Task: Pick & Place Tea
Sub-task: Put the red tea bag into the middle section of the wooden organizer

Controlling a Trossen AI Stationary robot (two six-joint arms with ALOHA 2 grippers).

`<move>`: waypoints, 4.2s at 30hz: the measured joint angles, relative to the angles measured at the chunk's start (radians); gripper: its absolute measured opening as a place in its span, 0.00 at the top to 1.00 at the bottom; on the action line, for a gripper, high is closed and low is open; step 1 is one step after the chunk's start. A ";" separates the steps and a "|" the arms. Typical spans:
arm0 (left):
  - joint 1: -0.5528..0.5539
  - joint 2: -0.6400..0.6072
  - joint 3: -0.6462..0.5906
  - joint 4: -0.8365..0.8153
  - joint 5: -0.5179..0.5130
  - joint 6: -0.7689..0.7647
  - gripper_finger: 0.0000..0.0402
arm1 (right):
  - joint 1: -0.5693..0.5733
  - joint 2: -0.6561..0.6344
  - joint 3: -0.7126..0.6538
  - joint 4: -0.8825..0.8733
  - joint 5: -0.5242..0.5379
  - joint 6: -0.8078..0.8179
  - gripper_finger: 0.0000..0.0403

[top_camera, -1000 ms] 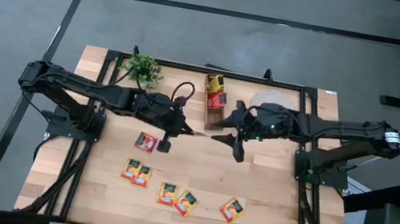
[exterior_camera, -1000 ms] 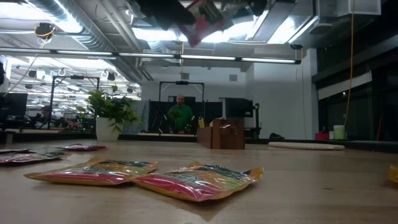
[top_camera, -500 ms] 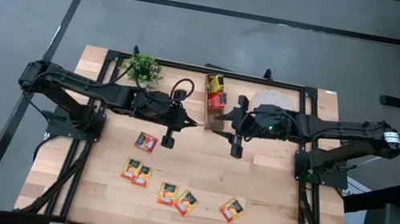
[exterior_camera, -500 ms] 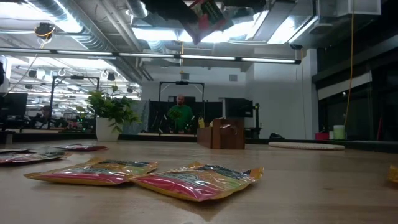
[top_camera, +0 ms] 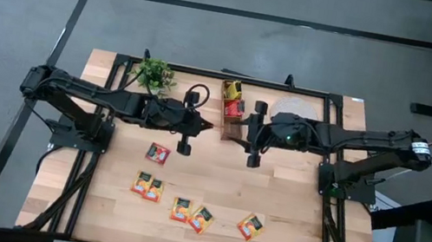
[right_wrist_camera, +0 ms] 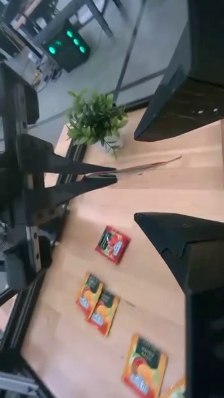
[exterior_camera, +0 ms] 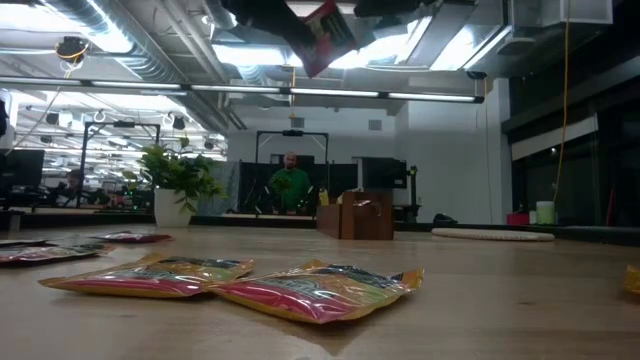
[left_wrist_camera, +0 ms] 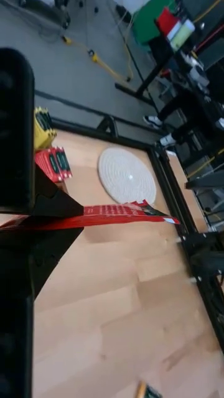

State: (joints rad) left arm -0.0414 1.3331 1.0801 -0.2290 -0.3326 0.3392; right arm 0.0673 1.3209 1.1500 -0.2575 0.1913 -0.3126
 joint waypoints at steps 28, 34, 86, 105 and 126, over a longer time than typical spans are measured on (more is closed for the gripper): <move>-0.020 0.061 0.000 0.024 -0.010 0.012 0.99 | -0.031 0.059 0.000 0.078 0.025 -0.070 0.51; -0.025 0.076 0.000 0.026 -0.014 -0.018 0.99 | -0.031 0.065 0.000 0.037 0.006 -0.006 0.51; 0.146 -0.136 0.000 -0.106 0.152 -0.300 0.59 | -0.180 0.105 0.000 -0.142 -0.055 -0.024 1.00; 0.261 -0.223 0.000 -0.021 0.098 -0.367 0.61 | -0.512 0.105 0.102 -0.413 -0.221 -0.749 1.00; 0.261 -0.223 0.000 -0.022 0.061 -0.378 0.61 | -0.556 0.227 0.101 -0.357 -0.150 -1.366 1.00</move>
State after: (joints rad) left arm 0.2192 1.1099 1.0801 -0.2508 -0.2718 -0.0392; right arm -0.4891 1.5476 1.2510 -0.6147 0.0412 -1.6785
